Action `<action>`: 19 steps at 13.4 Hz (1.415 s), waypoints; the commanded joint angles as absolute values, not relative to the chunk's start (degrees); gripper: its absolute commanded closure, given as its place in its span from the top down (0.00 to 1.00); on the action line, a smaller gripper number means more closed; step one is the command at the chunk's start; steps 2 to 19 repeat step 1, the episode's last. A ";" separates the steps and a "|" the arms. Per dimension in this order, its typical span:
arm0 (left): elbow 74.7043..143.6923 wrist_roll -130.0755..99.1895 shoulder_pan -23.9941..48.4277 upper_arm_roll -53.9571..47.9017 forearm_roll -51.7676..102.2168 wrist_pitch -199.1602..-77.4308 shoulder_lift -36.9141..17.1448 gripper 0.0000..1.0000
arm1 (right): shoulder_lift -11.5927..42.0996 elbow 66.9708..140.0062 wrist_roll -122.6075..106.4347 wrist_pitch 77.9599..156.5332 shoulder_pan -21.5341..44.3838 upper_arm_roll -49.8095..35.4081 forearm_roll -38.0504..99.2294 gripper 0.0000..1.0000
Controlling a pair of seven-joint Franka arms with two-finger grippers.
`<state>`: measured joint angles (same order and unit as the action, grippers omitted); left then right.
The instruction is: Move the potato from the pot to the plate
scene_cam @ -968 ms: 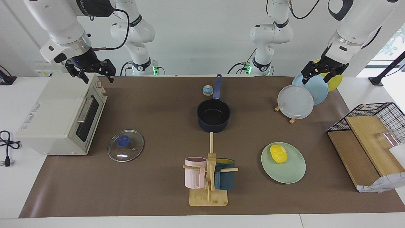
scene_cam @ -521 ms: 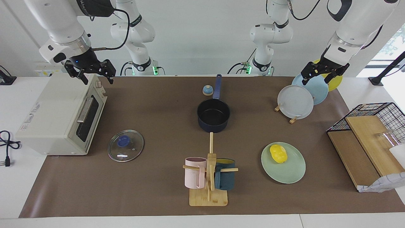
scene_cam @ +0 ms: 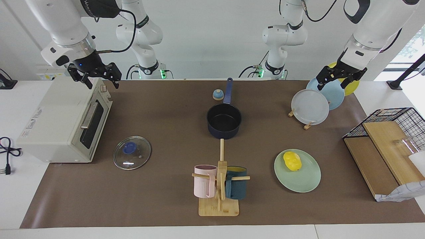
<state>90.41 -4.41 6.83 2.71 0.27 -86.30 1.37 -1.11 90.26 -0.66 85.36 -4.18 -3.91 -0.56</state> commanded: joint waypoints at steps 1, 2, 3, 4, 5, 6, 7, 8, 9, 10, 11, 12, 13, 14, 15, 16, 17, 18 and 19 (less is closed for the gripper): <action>91.32 -3.52 6.15 2.46 0.97 -87.10 2.20 1.00 | -1.67 90.88 -2.02 85.61 -4.57 -4.04 0.09 1.00; 91.32 -3.52 6.15 2.46 0.97 -87.10 2.20 1.00 | -1.67 90.88 -2.02 85.61 -4.57 -4.04 0.09 1.00; 91.32 -3.52 6.15 2.46 0.97 -87.10 2.20 1.00 | -1.67 90.88 -2.02 85.61 -4.57 -4.04 0.09 1.00; 91.32 -3.52 6.15 2.46 0.97 -87.10 2.20 1.00 | -1.67 90.88 -2.02 85.61 -4.57 -4.04 0.09 1.00; 91.32 -3.52 6.15 2.46 0.97 -87.10 2.20 1.00 | -1.67 90.88 -2.02 85.61 -4.57 -4.04 0.09 1.00; 91.32 -3.52 6.15 2.46 0.97 -87.10 2.20 1.00 | -1.67 90.88 -2.02 85.61 -4.57 -4.04 0.09 1.00; 91.32 -3.52 6.15 2.46 0.97 -87.10 2.20 1.00 | -1.67 90.88 -2.02 85.61 -4.57 -4.04 0.09 1.00; 91.32 -3.52 6.15 2.46 0.97 -87.10 2.20 1.00 | -1.67 90.88 -2.02 85.61 -4.57 -4.04 0.09 1.00; 91.32 -3.52 6.15 2.46 0.97 -87.10 2.20 1.00 | -1.67 90.88 -2.02 85.61 -4.57 -4.04 0.09 1.00; 91.32 -3.52 6.15 2.46 0.97 -87.10 2.20 1.00 | -1.67 90.88 -2.02 85.61 -4.57 -4.04 0.09 1.00; 91.32 -3.52 6.15 2.46 0.97 -87.10 2.20 1.00 | -1.67 90.88 -2.02 85.61 -4.57 -4.04 0.09 1.00; 91.32 -3.52 6.15 2.46 0.97 -87.10 2.20 1.00 | -1.67 90.88 -2.02 85.61 -4.57 -4.04 0.09 1.00; 91.32 -3.52 6.15 2.46 0.97 -87.10 2.20 1.00 | -1.67 90.88 -2.02 85.61 -4.57 -4.04 0.09 1.00; 91.32 -3.52 6.15 2.46 0.97 -87.10 2.20 1.00 | -1.67 90.88 -2.02 85.61 -4.57 -4.04 0.09 1.00; 91.32 -3.52 6.15 2.46 0.97 -87.10 2.20 1.00 | -1.67 90.88 -2.02 85.61 -4.57 -4.04 0.09 1.00; 91.32 -3.52 6.15 2.46 0.97 -87.10 2.20 1.00 | -1.67 90.88 -2.02 85.61 -4.57 -4.04 0.09 1.00; 91.32 -3.52 6.15 2.46 0.97 -87.10 2.20 1.00 | -1.67 90.88 -2.02 85.61 -4.57 -4.04 0.09 1.00; 91.32 -3.52 6.15 2.46 0.97 -87.10 2.20 1.00 | -1.67 90.88 -2.02 85.61 -4.57 -4.04 0.09 1.00; 91.32 -3.52 6.15 2.46 0.97 -87.10 2.20 1.00 | -1.67 90.88 -2.02 85.61 -4.57 -4.04 0.09 1.00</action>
